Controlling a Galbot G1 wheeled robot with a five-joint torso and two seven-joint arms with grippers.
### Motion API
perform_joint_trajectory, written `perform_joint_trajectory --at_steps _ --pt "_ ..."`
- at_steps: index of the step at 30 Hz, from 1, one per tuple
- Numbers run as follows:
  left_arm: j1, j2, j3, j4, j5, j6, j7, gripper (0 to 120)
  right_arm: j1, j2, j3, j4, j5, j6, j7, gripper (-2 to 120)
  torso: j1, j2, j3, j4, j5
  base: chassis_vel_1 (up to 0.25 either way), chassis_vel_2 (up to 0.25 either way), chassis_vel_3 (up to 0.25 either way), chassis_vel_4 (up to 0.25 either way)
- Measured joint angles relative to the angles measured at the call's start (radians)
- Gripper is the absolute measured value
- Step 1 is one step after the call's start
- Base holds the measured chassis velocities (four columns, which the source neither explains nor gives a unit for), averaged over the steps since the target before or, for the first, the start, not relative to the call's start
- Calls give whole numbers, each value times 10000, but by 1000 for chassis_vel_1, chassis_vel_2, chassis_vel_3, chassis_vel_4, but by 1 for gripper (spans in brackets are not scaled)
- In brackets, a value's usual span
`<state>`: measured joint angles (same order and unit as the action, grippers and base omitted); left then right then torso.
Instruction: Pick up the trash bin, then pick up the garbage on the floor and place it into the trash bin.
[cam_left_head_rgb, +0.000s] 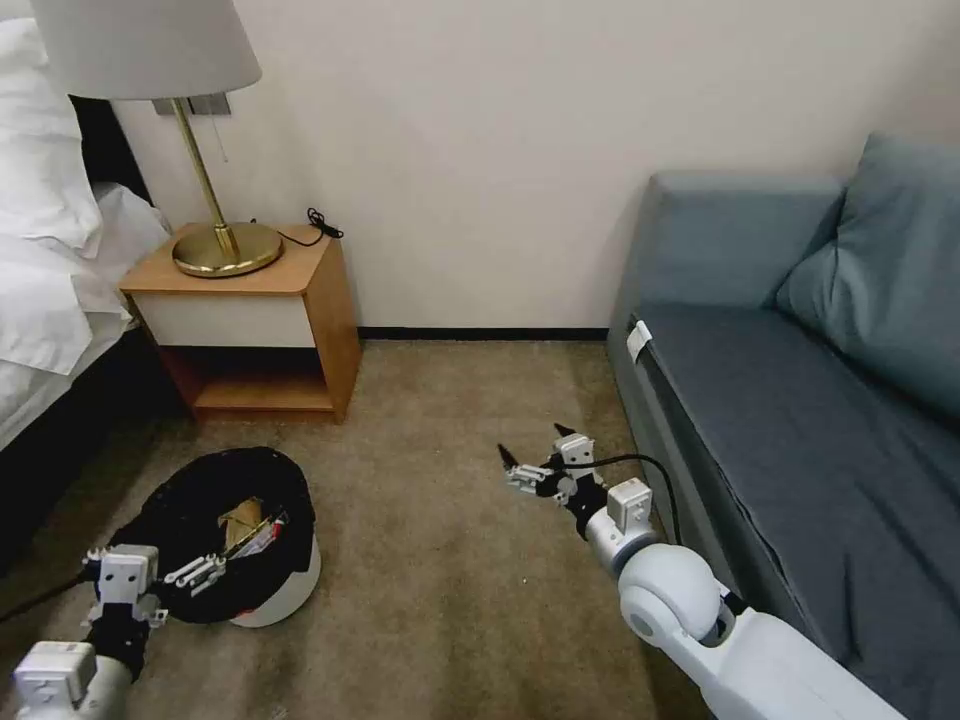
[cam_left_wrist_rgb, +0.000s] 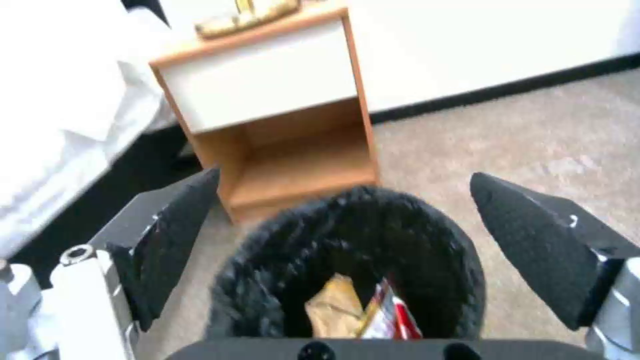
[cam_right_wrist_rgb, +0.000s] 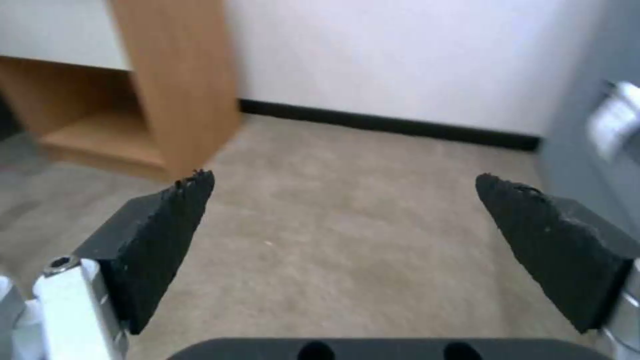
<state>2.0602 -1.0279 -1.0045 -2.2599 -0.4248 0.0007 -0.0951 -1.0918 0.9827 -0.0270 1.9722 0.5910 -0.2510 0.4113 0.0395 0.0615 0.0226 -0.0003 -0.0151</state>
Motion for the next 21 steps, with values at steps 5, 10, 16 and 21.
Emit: perform_joint_trajectory --at_steps 5,10,16,21 --pt "425 -17 -585 191 -273 -608 316 100 -891 -247 691 412 270 -137 160 100 1 0 0 -2 -4 0 0 0 0" --pt "520 -209 -321 108 -152 -787 444 100 -1315 -356 995 652 354 -112 5 100 1 0 -1 -1 -3 0 0 0 0" --pt "344 -338 -66 163 5 -885 487 100 -1533 -185 1272 604 203 78 -299 100 1 0 0 0 -2 0 0 0 0" --pt "133 -448 99 413 42 -881 481 100 -1681 -38 1391 406 43 139 -330 100 0 0 0 0 -2 0 0 0 0"
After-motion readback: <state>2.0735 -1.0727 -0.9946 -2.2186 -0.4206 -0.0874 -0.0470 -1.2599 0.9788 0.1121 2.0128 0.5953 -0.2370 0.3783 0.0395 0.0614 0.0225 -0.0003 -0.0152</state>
